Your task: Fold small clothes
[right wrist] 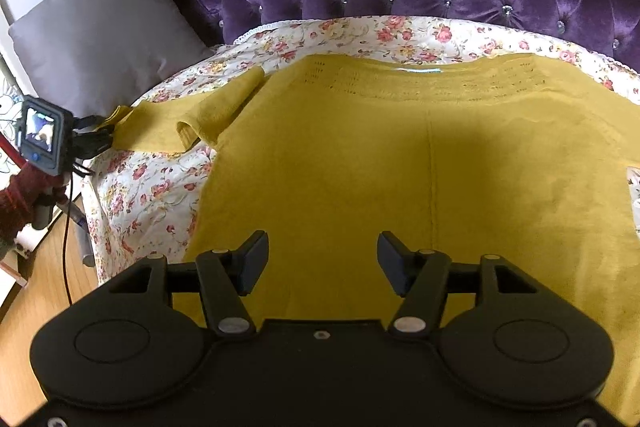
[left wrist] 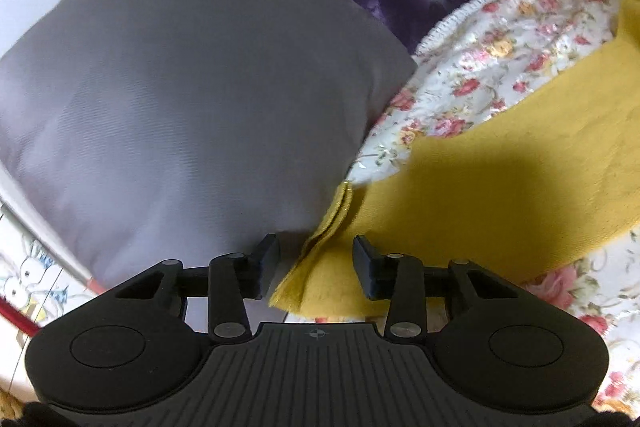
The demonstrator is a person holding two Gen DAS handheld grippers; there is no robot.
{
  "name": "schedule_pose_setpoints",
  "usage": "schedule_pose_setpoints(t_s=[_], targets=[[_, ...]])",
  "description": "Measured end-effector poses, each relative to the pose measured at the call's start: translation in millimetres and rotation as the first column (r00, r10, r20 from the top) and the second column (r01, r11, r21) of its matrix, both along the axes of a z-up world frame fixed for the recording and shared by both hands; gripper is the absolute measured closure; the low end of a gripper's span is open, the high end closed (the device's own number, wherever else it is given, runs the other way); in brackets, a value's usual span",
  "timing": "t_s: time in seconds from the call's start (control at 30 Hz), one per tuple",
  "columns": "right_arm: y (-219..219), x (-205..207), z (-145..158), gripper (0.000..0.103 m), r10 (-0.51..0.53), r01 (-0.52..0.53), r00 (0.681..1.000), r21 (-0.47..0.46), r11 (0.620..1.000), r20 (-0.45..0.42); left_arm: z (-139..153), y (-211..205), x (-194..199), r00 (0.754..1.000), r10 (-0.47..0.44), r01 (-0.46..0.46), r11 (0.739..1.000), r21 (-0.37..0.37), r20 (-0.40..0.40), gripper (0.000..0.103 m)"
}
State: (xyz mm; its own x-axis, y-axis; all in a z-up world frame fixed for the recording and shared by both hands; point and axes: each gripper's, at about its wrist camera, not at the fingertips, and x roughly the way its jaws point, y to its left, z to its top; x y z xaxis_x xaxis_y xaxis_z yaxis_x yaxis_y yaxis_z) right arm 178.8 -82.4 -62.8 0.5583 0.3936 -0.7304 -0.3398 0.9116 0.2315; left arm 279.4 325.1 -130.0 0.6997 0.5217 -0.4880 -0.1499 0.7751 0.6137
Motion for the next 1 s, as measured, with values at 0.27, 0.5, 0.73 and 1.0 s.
schedule_pose_setpoints(t_s=[0.27, 0.5, 0.73, 1.0], targets=[[-10, -3, 3, 0.038, -0.015, 0.015, 1.0, 0.037, 0.999, -0.002, 24, 23, 17, 0.998, 0.018, -0.034, 0.961, -0.273, -0.06, 0.1], [-33, -12, 5, 0.038, -0.049, 0.049, 0.999, 0.105, 0.993, -0.003, 131, 17, 0, 0.999, 0.038, -0.02, 0.756, -0.655, 0.014, 0.1], [-60, -27, 6, 0.038, -0.085, 0.084, 0.996, 0.16, 0.983, -0.002, 223, -76, 6, 0.985, -0.135, 0.166, 0.595, -0.786, 0.105, 0.1], [-104, -42, 6, 0.038, -0.155, 0.151, 0.988, 0.205, 0.967, 0.003, 268, -231, 33, 0.919, -0.325, 0.351, 0.41, -0.842, 0.224, 0.1]])
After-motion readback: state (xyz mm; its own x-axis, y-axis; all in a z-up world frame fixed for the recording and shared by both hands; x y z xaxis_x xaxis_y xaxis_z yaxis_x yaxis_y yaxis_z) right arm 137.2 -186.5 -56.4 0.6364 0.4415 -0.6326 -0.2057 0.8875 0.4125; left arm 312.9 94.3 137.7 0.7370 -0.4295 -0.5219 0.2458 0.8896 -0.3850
